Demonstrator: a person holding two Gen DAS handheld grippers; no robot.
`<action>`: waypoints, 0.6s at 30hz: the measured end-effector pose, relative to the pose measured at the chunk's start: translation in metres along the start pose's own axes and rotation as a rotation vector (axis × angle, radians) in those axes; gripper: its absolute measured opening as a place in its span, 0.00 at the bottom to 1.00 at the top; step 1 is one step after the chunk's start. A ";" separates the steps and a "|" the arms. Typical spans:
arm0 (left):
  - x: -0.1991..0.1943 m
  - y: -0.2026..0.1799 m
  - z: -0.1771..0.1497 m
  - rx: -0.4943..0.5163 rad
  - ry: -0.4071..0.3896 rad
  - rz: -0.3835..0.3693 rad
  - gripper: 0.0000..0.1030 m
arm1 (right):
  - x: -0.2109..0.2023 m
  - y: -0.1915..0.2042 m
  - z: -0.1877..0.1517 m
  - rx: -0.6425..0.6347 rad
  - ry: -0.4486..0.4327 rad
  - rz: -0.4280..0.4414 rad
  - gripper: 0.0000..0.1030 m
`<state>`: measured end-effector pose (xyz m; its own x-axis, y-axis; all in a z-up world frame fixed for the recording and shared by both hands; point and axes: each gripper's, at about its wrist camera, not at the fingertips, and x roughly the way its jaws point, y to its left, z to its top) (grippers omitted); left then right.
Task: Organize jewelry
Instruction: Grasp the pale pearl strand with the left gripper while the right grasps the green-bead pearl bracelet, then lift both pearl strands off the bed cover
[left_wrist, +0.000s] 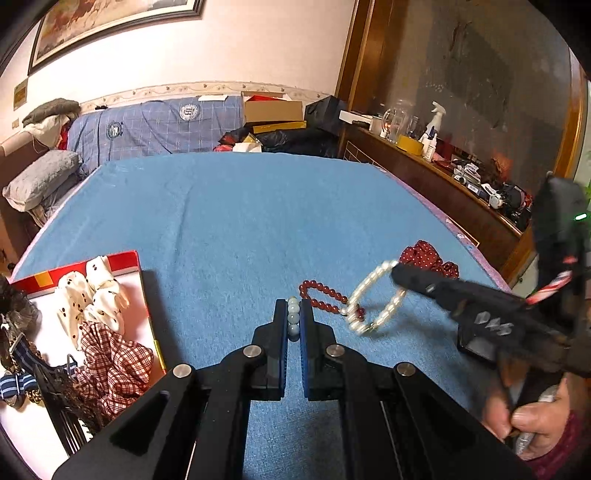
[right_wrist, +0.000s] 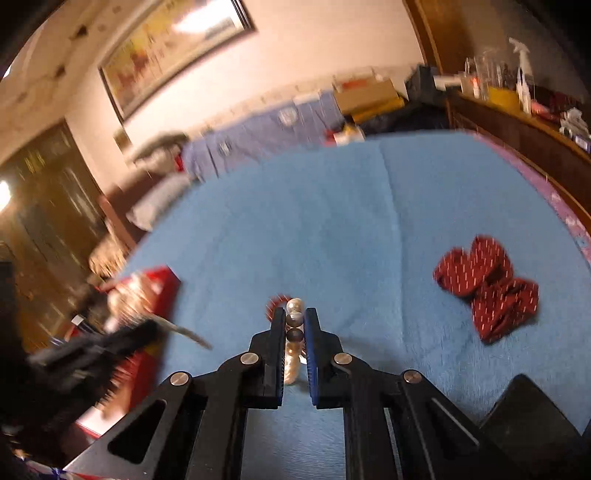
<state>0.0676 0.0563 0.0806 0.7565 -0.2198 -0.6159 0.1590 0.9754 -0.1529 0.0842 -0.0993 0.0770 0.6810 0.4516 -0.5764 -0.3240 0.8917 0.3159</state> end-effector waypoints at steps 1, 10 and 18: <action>0.000 0.000 0.000 0.005 -0.008 0.010 0.05 | -0.005 0.002 0.000 -0.004 -0.022 0.012 0.10; -0.004 -0.009 0.000 0.051 -0.073 0.121 0.05 | -0.025 0.013 0.006 0.014 -0.106 0.060 0.10; -0.005 -0.013 -0.002 0.086 -0.082 0.151 0.05 | -0.025 0.021 0.005 0.000 -0.103 0.073 0.10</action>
<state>0.0601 0.0449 0.0840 0.8242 -0.0722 -0.5616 0.0910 0.9958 0.0055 0.0636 -0.0921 0.1017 0.7193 0.5104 -0.4713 -0.3753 0.8564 0.3546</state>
